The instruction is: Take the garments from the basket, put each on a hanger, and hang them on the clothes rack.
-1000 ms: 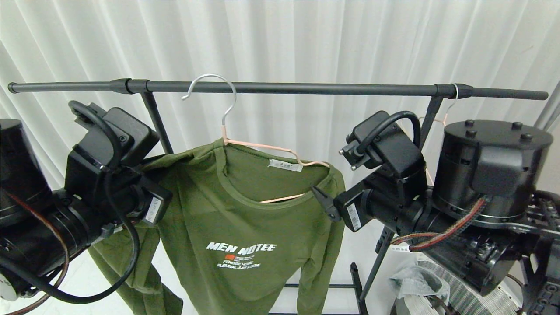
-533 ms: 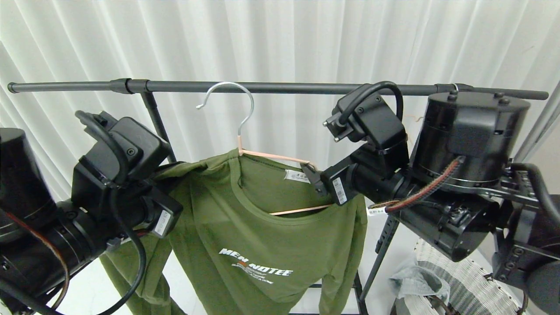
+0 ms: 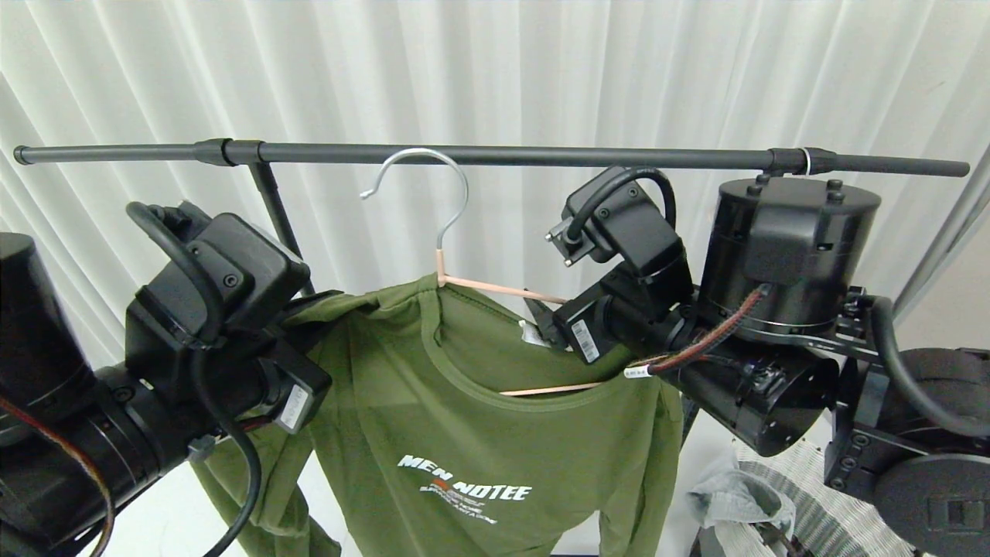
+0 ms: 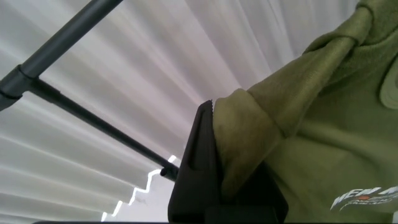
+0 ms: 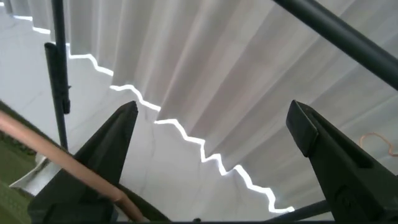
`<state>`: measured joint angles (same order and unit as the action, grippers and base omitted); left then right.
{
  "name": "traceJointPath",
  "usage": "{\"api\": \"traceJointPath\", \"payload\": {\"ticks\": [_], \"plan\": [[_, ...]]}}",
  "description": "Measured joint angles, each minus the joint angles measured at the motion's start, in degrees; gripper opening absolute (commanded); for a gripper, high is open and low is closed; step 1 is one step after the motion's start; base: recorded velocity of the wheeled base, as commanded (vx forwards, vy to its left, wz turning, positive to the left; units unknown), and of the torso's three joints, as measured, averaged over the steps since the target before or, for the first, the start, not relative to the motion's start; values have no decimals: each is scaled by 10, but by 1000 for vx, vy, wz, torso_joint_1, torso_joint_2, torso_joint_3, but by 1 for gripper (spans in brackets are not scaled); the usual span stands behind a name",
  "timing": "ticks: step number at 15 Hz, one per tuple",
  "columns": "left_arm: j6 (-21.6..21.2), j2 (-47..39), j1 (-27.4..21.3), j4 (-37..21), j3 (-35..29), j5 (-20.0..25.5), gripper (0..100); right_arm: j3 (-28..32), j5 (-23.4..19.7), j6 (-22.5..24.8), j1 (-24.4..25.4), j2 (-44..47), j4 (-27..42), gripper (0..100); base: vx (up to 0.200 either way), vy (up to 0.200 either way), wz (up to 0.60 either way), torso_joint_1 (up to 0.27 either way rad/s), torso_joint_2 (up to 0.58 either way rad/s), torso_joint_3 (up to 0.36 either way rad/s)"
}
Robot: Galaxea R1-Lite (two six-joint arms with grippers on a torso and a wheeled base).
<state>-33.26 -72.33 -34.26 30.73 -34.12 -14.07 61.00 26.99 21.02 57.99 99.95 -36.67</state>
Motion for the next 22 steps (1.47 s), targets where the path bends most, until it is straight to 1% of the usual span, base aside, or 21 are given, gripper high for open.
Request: {"api": "traceJointPath", "payload": {"ticks": [5, 10, 11, 14, 18, 21, 22], "plan": [[0, -3, 2, 2, -5, 3, 0, -2, -3, 16, 4, 2, 0, 0, 0, 0, 0, 0, 0, 0], [0, -4, 3, 1, -6, 1, 0, -1, -1, 18, 4, 4, -1, 0, 0, 0, 0, 0, 0, 0], [0, -4, 3, 0, -4, -1, 100, -1, 2, 17, 4, 4, -1, 0, 0, 0, 0, 0, 0, 0], [-4, -4, 10, 0, -3, -4, 100, -1, 6, 20, 2, 3, -1, 0, 0, 0, 0, 0, 0, 0], [4, 1, 28, 0, 3, -1, 100, -1, 6, 25, -9, -3, -1, 0, 0, 0, 0, 0, 0, 0], [38, 15, 42, 0, 18, 0, 100, -1, 5, 26, -29, -7, -13, 0, 0, 0, 0, 0, 0, 0], [41, 20, 49, 0, 26, 0, 100, -2, 5, 26, -33, -8, -21, 0, 0, 0, 0, 0, 0, 0]]}}
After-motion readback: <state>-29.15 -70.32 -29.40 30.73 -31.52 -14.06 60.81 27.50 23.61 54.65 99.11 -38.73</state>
